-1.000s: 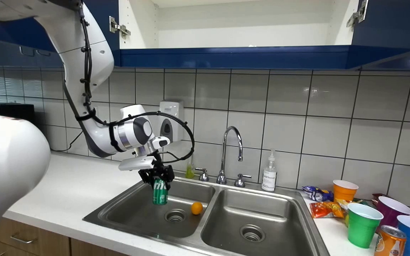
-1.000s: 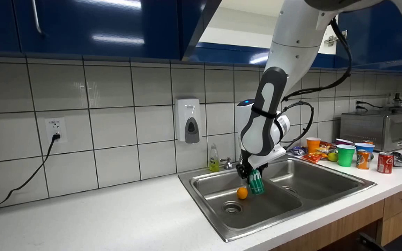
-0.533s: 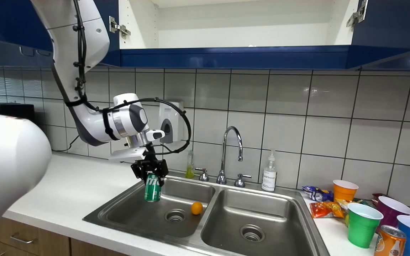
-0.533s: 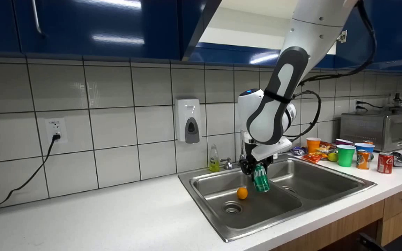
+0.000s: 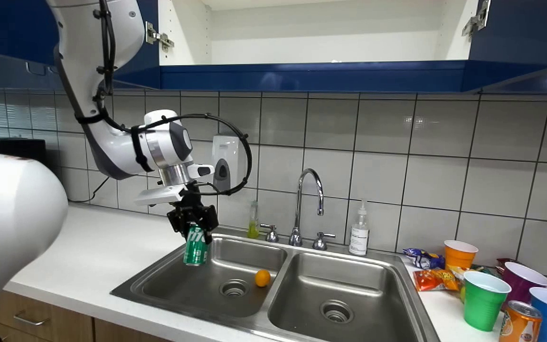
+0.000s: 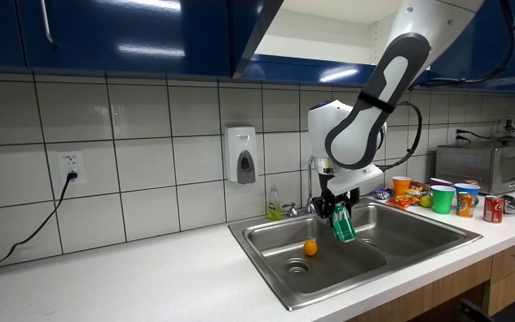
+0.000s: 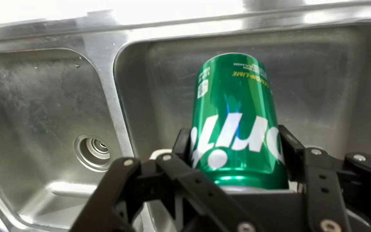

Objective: Pick up the can from the sink and put it in the cabinet

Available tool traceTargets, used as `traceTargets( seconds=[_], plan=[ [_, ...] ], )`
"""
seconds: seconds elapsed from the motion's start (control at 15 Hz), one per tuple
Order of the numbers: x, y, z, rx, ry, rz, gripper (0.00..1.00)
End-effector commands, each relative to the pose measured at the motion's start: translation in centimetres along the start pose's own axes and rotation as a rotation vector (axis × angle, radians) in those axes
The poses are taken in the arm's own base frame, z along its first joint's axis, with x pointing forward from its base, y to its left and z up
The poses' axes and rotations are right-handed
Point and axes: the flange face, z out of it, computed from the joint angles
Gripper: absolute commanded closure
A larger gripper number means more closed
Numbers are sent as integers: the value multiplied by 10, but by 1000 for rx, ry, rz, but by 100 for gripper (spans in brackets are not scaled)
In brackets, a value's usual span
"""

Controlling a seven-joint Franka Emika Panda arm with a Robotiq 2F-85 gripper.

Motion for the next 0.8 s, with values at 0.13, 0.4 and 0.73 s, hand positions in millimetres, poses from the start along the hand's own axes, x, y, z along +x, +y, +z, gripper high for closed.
traceTargets(
  seconds=[0.13,0.4,0.73],
  plan=[
    [-12,12,-46,-9,3,42,60],
    [-17,18,-66,-12,2,73,60],
    [-23,20,-87,6,-1,114,60]
  ],
)
